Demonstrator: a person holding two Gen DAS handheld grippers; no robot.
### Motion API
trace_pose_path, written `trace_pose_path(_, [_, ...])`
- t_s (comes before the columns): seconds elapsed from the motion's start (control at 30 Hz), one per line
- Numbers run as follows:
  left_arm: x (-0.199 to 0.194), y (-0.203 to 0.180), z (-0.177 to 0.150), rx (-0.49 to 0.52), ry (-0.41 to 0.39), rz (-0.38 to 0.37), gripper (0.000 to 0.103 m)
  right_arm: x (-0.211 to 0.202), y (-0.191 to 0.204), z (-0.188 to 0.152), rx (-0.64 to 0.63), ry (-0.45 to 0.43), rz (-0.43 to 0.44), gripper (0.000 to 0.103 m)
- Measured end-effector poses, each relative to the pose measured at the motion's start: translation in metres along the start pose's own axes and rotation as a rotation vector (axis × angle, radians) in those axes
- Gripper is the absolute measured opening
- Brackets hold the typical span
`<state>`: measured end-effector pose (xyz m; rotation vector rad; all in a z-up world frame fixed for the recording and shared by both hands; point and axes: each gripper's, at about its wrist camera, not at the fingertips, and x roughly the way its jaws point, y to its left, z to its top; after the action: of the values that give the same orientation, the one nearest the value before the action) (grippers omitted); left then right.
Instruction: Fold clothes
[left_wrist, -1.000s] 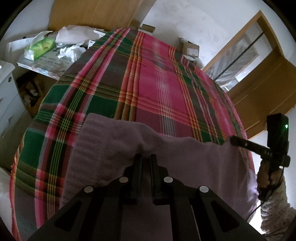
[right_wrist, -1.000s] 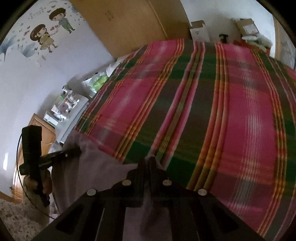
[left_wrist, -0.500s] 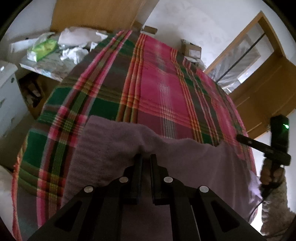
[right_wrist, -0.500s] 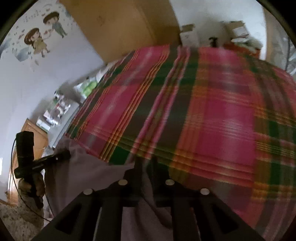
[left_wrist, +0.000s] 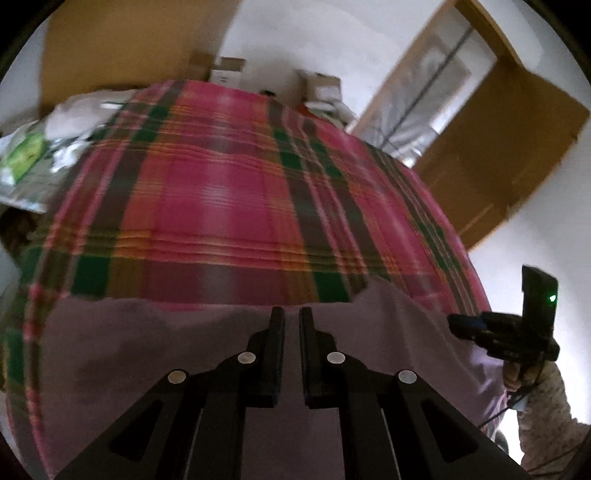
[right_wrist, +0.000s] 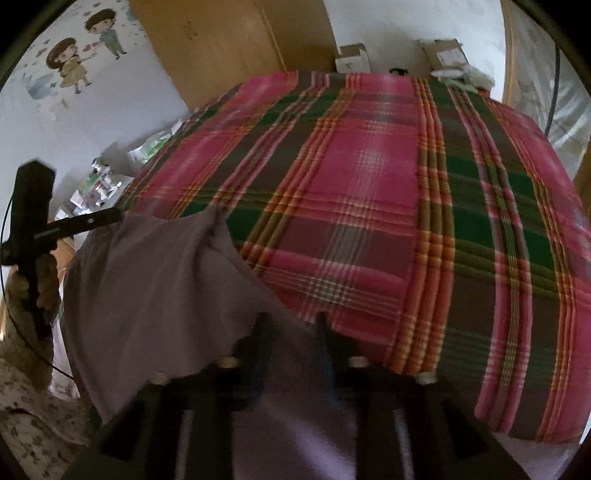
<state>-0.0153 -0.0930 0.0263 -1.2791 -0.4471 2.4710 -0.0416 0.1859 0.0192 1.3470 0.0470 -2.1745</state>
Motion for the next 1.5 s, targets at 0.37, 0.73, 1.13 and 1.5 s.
trace_pose_path(0.37, [0.054,-0.058,-0.008,0.100,0.144,-0.123,0.008,-0.014,-0.007,-0.001,0.015,-0.063,0.010,0.015])
trace_pose_path(0.73, [0.070,-0.053,-0.008,0.057,0.174,-0.074,0.008,-0.003,-0.004,-0.008,-0.050,-0.013,0.063,0.003])
trace_pose_path(1.13, [0.069,-0.047,-0.005,0.030,0.156,-0.061,0.008,-0.016,-0.019,-0.008,0.020,-0.102,-0.023,0.002])
trace_pose_path(1.5, [0.066,-0.046,0.000,0.025,0.144,-0.034,0.008,-0.051,-0.031,-0.015,0.075,-0.175,-0.118,0.005])
